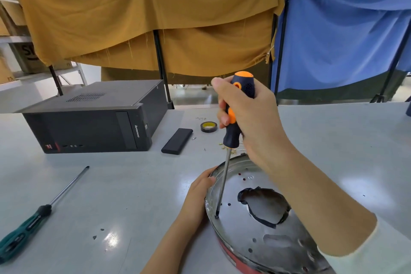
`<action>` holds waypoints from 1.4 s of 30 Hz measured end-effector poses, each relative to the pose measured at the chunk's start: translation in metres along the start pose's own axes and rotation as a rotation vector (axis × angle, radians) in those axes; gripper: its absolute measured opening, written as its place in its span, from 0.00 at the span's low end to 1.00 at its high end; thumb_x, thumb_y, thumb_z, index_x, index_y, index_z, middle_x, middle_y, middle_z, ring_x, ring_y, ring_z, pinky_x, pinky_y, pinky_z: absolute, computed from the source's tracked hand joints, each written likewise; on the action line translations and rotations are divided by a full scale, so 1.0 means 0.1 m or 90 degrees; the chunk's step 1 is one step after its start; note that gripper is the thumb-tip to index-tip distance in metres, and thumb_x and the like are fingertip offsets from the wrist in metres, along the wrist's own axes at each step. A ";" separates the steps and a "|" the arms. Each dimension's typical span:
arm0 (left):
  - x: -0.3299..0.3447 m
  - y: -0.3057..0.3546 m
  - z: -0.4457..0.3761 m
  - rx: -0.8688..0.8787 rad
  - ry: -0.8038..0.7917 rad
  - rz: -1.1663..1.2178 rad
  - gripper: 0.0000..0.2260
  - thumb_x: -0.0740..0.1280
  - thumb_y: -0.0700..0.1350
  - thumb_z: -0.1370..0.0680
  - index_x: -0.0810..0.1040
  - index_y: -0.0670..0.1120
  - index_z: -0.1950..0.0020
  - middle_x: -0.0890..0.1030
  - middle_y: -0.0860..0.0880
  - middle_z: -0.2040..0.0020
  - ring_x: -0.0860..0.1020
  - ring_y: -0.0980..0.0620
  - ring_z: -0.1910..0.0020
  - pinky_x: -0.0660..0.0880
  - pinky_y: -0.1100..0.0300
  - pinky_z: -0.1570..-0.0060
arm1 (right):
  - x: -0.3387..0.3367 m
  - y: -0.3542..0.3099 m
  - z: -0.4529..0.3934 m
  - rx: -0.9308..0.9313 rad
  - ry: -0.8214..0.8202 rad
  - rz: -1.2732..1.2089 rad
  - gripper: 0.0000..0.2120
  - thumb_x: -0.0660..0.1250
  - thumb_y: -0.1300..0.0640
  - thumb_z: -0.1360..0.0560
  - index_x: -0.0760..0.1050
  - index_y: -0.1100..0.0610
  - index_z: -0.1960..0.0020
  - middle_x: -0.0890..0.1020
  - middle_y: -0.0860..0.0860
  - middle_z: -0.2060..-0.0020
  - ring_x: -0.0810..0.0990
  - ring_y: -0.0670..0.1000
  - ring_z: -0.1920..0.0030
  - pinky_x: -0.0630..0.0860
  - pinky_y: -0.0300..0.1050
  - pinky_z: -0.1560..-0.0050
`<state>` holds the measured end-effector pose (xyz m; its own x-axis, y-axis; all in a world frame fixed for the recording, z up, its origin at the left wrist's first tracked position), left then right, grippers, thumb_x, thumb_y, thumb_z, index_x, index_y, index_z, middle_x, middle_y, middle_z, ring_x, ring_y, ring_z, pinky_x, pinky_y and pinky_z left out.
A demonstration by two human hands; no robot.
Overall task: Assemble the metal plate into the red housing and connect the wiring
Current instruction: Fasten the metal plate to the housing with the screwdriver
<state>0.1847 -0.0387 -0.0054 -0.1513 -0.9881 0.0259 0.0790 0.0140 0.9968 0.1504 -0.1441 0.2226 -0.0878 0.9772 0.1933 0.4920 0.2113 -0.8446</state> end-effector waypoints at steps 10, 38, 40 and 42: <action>0.05 0.02 0.00 -0.058 -0.065 0.074 0.18 0.60 0.39 0.24 0.80 0.52 0.37 0.84 0.46 0.42 0.83 0.45 0.43 0.80 0.49 0.44 | 0.58 -0.01 0.16 0.174 -0.553 -0.162 0.08 0.62 0.63 0.28 0.67 0.56 0.65 0.71 0.49 0.73 0.69 0.46 0.77 0.67 0.38 0.71; 0.13 0.21 -0.06 -0.094 -0.006 -0.073 0.28 0.55 0.26 0.28 0.82 0.49 0.39 0.86 0.42 0.50 0.83 0.36 0.50 0.80 0.40 0.48 | 0.05 -0.14 0.10 -0.019 -0.077 0.026 0.09 0.70 0.55 0.28 0.70 0.53 0.61 0.75 0.49 0.73 0.76 0.50 0.76 0.73 0.39 0.72; 0.14 0.23 -0.07 -0.087 -0.014 -0.063 0.28 0.55 0.25 0.28 0.83 0.50 0.42 0.87 0.46 0.54 0.85 0.45 0.55 0.83 0.51 0.56 | 0.19 -0.08 0.08 0.044 -0.246 -0.034 0.06 0.69 0.56 0.29 0.74 0.53 0.53 0.80 0.48 0.63 0.83 0.53 0.64 0.78 0.44 0.63; 0.17 0.27 -0.05 -0.091 -0.038 -0.057 0.26 0.56 0.25 0.27 0.83 0.52 0.49 0.86 0.51 0.61 0.85 0.53 0.64 0.80 0.61 0.66 | 0.31 -0.08 0.11 0.090 -0.383 -0.137 0.03 0.67 0.59 0.28 0.76 0.54 0.54 0.81 0.49 0.57 0.84 0.55 0.56 0.79 0.46 0.60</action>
<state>0.1888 -0.0559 0.0215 -0.2220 -0.9736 -0.0537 0.2006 -0.0995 0.9746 0.1348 -0.1148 0.2299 -0.6614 0.7451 0.0860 0.2947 0.3636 -0.8837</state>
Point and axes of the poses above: each hand's wrist, its own z-axis away from the middle knuckle, its own x-axis out of the palm, y = z × x, the point moved 9 cm from there along -z, towards the middle knuckle
